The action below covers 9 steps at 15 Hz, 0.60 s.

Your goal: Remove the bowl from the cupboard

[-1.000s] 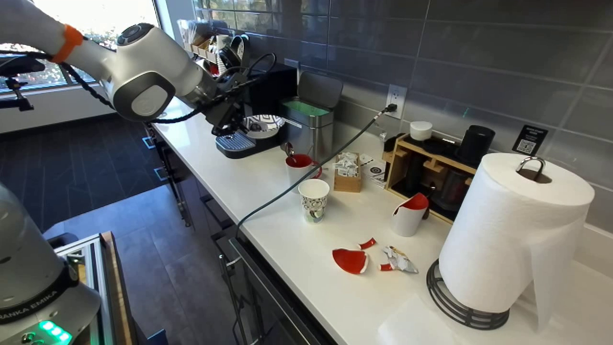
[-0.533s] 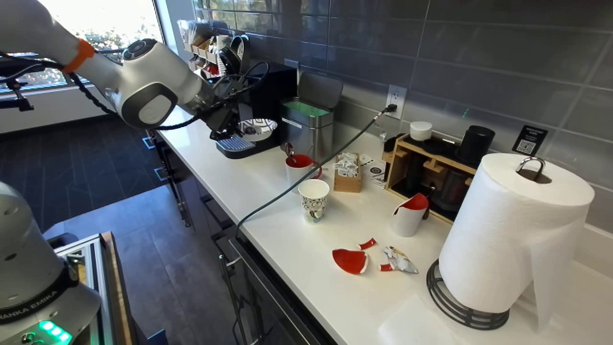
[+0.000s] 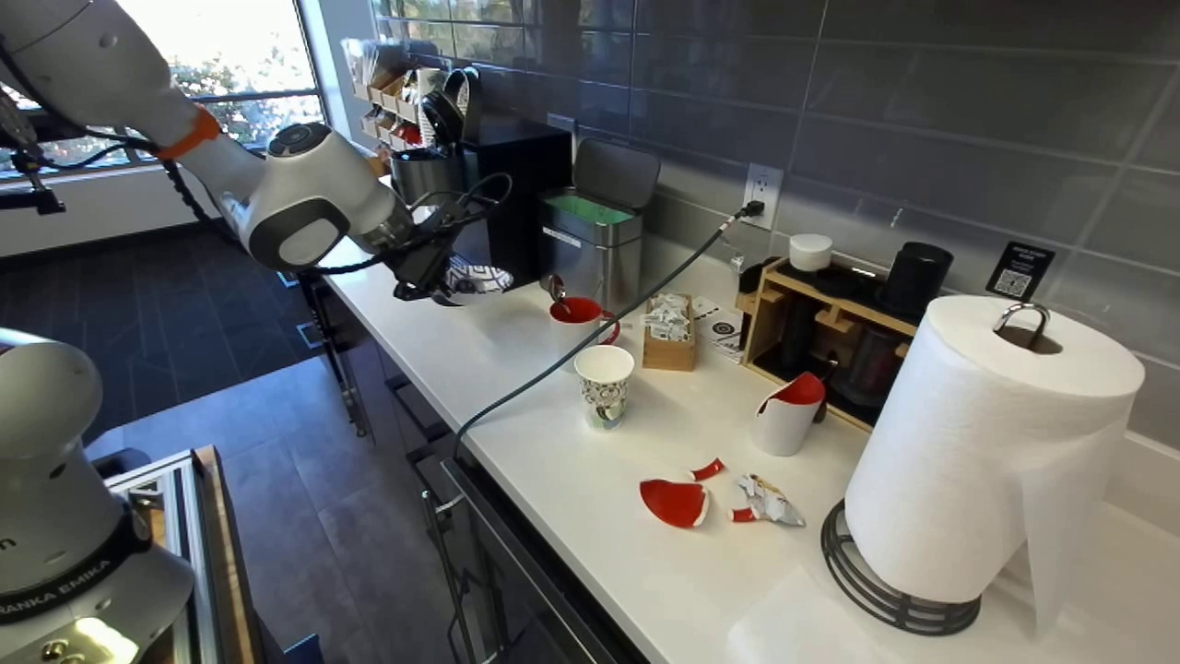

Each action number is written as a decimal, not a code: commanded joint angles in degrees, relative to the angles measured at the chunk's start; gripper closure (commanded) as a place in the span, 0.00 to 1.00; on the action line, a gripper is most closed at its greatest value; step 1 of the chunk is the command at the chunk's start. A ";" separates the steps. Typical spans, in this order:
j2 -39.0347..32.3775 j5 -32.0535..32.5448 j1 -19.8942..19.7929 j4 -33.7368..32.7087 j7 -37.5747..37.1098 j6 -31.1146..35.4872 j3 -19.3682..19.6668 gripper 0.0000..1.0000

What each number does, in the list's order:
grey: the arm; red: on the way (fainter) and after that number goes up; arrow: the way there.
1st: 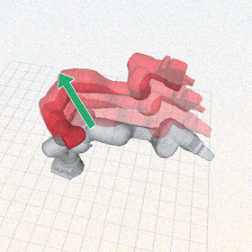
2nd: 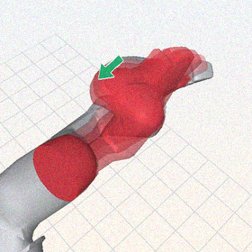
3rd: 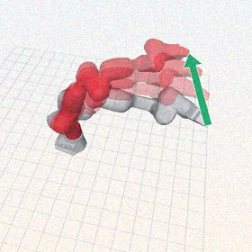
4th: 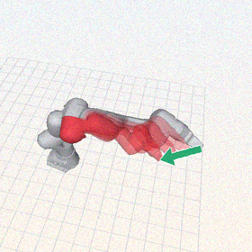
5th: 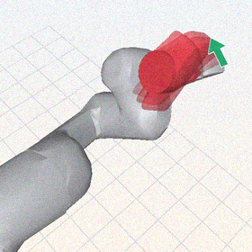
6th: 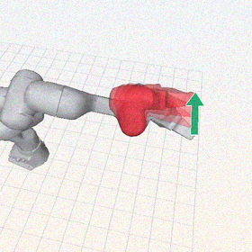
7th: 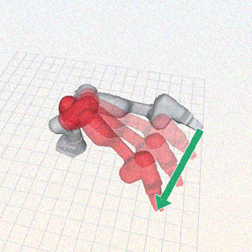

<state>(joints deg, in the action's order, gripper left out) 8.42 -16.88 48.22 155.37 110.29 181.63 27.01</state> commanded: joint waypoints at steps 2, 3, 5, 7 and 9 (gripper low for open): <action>-2.49 -5.92 10.79 -2.80 4.26 0.79 9.60 0.99; -2.92 -6.54 12.61 -3.12 4.90 0.73 11.50 0.99; -3.34 -7.59 15.83 -3.39 6.03 0.47 14.90 0.99; -4.13 -8.29 18.56 -3.68 6.98 0.28 18.00 0.99; -5.48 -8.61 20.52 -4.02 7.44 0.48 20.39 0.99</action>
<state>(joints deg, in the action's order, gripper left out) 5.55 -22.97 64.96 152.58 115.11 181.99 43.59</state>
